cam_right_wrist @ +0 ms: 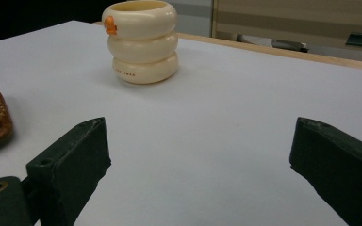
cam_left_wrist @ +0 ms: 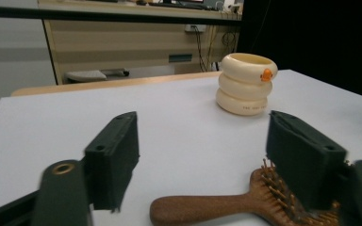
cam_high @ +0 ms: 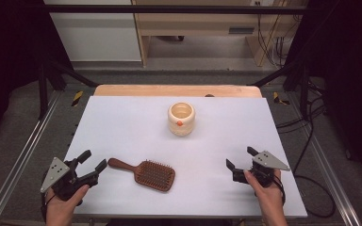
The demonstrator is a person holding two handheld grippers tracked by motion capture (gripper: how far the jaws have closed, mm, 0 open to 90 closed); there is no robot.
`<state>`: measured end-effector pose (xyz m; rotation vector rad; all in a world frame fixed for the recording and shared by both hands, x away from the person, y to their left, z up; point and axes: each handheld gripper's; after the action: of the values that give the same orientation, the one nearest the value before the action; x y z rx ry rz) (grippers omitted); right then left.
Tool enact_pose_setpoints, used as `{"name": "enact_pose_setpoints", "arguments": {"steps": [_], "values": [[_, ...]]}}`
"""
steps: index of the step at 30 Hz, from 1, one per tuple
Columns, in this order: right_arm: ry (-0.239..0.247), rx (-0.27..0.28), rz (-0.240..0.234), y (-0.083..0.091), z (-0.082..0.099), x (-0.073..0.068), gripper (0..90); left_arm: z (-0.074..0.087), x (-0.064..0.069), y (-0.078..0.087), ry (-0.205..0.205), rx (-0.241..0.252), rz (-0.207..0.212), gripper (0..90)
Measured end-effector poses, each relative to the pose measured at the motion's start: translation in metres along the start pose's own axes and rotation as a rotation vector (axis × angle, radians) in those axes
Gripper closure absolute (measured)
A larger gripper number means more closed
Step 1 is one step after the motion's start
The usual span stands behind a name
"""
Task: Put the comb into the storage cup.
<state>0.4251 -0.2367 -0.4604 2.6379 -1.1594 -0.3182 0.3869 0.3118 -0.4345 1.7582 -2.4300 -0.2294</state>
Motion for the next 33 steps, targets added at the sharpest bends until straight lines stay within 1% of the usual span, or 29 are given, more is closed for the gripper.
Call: {"name": "enact_pose_setpoints", "arguments": {"steps": [1,2,3,4,5,6,7,8,9,11,16,19,23,26,30,31,32,33], "values": [[0.003,-0.002,0.002,0.000,0.000,0.000,5.9,0.000,0.001,0.000,-0.006,-0.006,0.001,33.9],[0.004,-0.007,0.002,0.000,0.000,0.000,5.8,0.000,0.002,0.000,-0.009,-0.011,0.002,40.9],[0.004,-0.007,0.002,0.000,0.000,0.000,5.8,0.000,0.002,0.000,-0.011,-0.014,0.008,40.9],[0.004,-0.007,0.004,0.000,0.001,0.000,5.8,0.000,0.003,0.000,-0.014,-0.020,0.011,45.2],[0.005,-0.007,0.003,0.000,0.000,0.000,5.8,0.000,0.003,0.001,-0.016,-0.027,0.011,47.6],[0.006,-0.007,0.002,-0.001,0.000,0.000,5.8,0.000,0.003,0.001,-0.019,-0.030,0.013,54.7],[0.006,-0.008,0.001,-0.001,0.000,0.000,5.8,0.000,0.004,0.001,-0.021,-0.033,0.017,57.4],[0.006,-0.008,0.001,-0.001,0.000,0.000,5.8,0.000,0.004,0.001,-0.019,-0.035,0.021,57.4],[0.006,-0.010,0.000,-0.001,0.000,0.000,5.7,0.000,0.004,0.002,-0.021,-0.037,0.025,59.5],[0.006,-0.008,0.001,0.000,0.000,0.000,5.7,-0.001,0.005,0.002,-0.024,-0.041,0.035,66.2],[0.007,-0.008,0.001,0.000,0.000,0.000,5.7,-0.002,0.009,0.003,-0.031,-0.052,0.062,77.7],[0.006,-0.010,0.000,-0.001,0.000,-0.001,5.5,-0.002,0.013,0.003,-0.035,-0.061,0.083,82.2],[0.006,-0.010,0.001,-0.001,0.000,-0.001,5.1,-0.003,0.022,0.003,-0.046,-0.079,0.121,88.1],[0.007,-0.011,0.001,-0.001,0.000,-0.001,5.1,-0.003,0.031,0.001,-0.059,-0.099,0.159,89.5],[0.004,-0.012,-0.001,-0.001,0.000,-0.001,5.1,-0.003,0.046,-0.001,-0.088,-0.118,0.198,89.9],[0.004,-0.012,-0.002,-0.001,0.000,-0.001,5.0,-0.003,0.052,-0.004,-0.098,-0.125,0.215,89.9],[0.004,-0.012,-0.002,-0.001,0.000,-0.001,5.0,-0.003,0.052,-0.004,-0.098,-0.125,0.215,89.9],[0.005,-0.014,-0.002,-0.001,0.001,-0.001,5.0,-0.002,0.055,-0.004,-0.104,-0.131,0.222,89.9]]}}
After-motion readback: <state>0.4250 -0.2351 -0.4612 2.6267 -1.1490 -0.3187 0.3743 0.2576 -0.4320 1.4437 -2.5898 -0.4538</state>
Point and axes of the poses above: each handheld gripper's, and its own axes: y roughly backward along the jaws, z roughly out of its underside, x roughly to its right, and after that the axes turned 13 degrees about -z, right-handed
